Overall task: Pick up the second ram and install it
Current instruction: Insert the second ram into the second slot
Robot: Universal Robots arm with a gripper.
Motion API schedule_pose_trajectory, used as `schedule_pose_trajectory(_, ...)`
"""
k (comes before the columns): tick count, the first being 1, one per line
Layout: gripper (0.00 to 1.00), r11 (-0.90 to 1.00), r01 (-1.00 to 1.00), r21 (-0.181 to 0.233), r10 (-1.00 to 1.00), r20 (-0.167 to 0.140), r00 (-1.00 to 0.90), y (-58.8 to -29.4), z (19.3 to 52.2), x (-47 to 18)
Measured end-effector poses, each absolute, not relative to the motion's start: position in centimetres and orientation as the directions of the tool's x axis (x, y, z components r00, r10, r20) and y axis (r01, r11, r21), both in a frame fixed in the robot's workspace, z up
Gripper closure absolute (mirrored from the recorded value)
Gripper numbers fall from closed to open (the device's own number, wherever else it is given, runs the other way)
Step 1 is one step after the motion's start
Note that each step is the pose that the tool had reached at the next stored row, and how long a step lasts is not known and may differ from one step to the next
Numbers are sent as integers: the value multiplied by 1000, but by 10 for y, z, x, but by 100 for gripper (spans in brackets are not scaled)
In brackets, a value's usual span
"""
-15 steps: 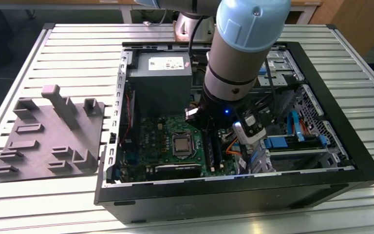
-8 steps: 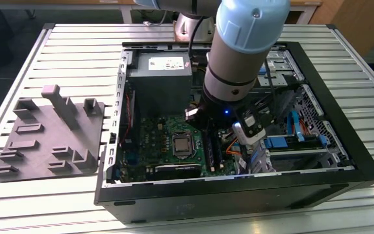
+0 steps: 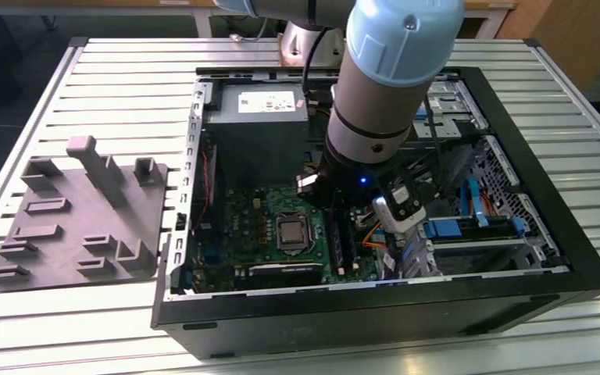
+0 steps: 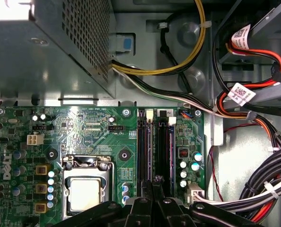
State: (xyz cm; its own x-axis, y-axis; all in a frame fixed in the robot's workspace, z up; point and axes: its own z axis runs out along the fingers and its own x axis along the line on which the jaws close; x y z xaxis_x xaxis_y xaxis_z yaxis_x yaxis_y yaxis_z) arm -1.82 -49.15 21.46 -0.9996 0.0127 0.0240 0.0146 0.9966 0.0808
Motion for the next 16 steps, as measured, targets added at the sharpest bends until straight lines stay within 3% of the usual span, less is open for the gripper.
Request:
schedule_pose_trajectory(15, 87, 997, 15, 81, 13, 24, -1000, -492, 214, -18)
schedule_pose_trajectory(16, 81, 997, 15, 81, 13, 24, -1000, -492, 214, -18)
